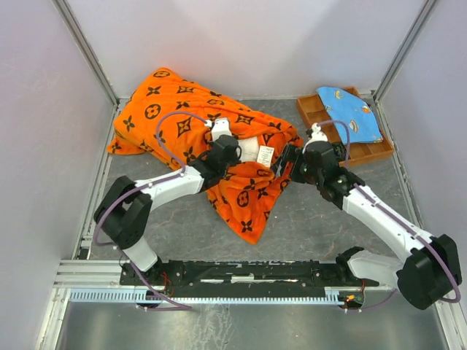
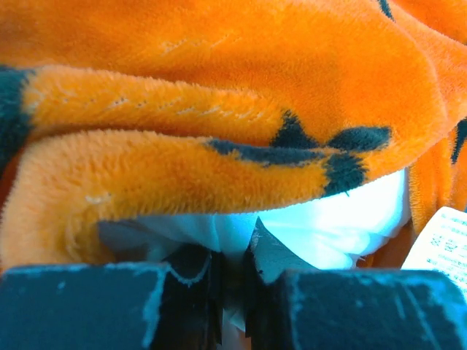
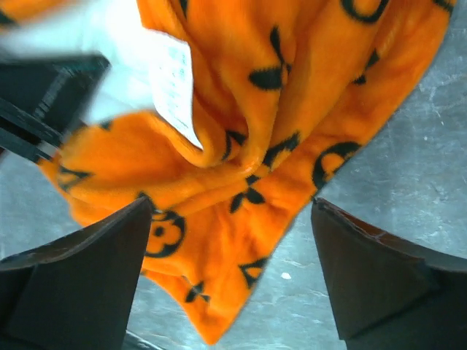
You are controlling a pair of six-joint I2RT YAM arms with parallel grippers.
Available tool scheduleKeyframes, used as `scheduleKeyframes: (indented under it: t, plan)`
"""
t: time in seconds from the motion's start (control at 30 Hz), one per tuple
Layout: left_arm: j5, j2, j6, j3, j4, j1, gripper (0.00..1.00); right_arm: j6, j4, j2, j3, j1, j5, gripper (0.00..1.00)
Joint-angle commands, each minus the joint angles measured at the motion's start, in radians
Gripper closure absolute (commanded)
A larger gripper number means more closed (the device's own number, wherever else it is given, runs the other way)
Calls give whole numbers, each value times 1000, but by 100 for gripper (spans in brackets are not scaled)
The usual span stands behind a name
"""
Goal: Remove the pillowcase from the pillow
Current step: Remove the pillow from the pillowcase.
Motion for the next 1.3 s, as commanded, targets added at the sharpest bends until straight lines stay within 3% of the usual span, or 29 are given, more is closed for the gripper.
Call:
scheduleKeyframes:
  t: [0.0,0.17,0.3,0.5,0.63,0.8,0.87,0.93,1.1,1.27]
  plan:
    - [-67,-131,89,-51,-114,81,86,274,-186,-28,259,1,44,1]
    - [-36,-253,89,-101,-129,128,88,452,-527,104,655,4,34,1]
    - [-15,-308,98,-104,-158,156,88,487,-625,134,787,4,51,1]
    - [5,-326,103,-96,-183,163,88,495,-585,98,771,5,58,1]
    - [44,-334,96,-89,-190,162,91,491,-541,131,762,16,-21,1]
    - [78,-343,85,-70,-161,163,93,451,-380,154,677,91,-24,1]
    - [71,-323,85,-29,-168,163,97,371,-229,137,565,97,-94,0]
    - [62,-298,83,19,-188,163,97,337,-44,123,438,109,-161,7]
    - [49,-277,65,49,-140,163,97,267,-112,209,450,247,-6,9]
    - [46,-306,55,-13,-83,163,97,347,-111,313,482,305,57,10]
